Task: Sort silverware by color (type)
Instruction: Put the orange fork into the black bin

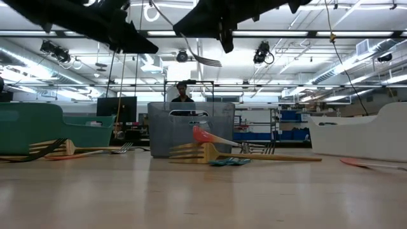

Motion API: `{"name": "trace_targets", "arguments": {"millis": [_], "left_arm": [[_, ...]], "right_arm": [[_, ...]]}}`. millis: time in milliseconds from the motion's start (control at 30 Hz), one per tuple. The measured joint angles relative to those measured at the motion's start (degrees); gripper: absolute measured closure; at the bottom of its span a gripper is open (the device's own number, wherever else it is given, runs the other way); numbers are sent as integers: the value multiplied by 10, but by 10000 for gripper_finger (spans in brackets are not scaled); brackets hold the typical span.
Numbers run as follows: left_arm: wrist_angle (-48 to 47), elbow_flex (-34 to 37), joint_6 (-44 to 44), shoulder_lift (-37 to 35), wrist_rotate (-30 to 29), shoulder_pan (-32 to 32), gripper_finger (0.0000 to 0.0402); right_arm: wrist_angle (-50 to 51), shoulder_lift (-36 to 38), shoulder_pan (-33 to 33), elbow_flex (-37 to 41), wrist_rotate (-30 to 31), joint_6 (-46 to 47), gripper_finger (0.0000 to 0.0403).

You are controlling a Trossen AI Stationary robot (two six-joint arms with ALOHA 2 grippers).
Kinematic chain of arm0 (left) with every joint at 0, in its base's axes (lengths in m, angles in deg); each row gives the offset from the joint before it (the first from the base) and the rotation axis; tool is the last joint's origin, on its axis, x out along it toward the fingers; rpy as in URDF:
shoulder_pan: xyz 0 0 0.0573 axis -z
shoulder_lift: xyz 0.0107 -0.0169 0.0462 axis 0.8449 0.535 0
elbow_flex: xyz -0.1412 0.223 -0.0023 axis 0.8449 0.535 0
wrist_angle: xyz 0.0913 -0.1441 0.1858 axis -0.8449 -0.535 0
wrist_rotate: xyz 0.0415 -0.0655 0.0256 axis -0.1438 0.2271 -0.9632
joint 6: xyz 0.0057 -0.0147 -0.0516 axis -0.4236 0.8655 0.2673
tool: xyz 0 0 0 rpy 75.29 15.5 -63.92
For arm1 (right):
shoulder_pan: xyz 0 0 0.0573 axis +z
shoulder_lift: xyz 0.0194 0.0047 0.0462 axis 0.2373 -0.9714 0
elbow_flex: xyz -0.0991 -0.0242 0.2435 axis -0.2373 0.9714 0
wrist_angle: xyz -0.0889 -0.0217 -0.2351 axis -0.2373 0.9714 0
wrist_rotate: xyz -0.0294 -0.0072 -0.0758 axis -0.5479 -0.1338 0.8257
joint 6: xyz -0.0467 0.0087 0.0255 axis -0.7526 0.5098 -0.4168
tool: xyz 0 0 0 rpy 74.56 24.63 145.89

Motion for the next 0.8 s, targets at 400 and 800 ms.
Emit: {"name": "trace_targets", "arguments": {"millis": [400, 800], "left_arm": [[-9, 19, -28, -56, -31, -37, 271], [-42, 19, -26, -76, -40, -57, 271]], "right_arm": [[3, 0, -37, 0, 42, -70, 389], [-7, -31, -46, 0, 104, -77, 389]]}}
